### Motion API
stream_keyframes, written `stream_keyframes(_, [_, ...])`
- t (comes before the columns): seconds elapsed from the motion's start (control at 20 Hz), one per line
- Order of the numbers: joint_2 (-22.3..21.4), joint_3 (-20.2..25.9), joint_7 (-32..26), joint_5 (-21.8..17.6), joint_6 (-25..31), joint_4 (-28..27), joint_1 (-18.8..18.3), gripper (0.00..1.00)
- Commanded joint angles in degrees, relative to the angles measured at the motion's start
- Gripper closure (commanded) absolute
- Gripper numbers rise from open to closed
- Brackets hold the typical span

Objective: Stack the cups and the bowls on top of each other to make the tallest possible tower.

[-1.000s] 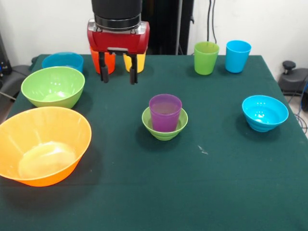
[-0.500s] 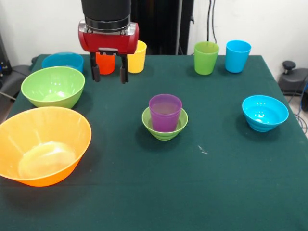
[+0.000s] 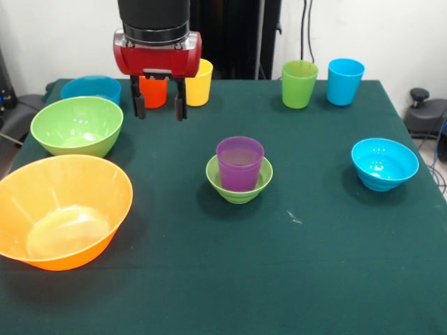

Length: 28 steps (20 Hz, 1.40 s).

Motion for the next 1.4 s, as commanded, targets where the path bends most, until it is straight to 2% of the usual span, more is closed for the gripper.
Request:
stream_keyframes(0.05, [-0.6, 3.3, -16.8, -4.4, 6.4, 5.4, -1.4, 0.0])
stream_keyframes(0.25, [-1.9, 3.7, -16.6, -4.1, 6.9, 7.0, -3.0, 0.0])
stream_keyframes(0.5, [-1.6, 3.9, -14.3, -4.8, 4.8, 9.8, -4.6, 0.0])
stream_keyframes(0.9, [0.3, 4.0, -14.1, -7.4, 1.3, 10.2, -6.9, 0.0])
stream_keyframes(1.4, [2.6, 3.7, -10.2, -12.7, -4.9, 10.3, -7.1, 0.0])
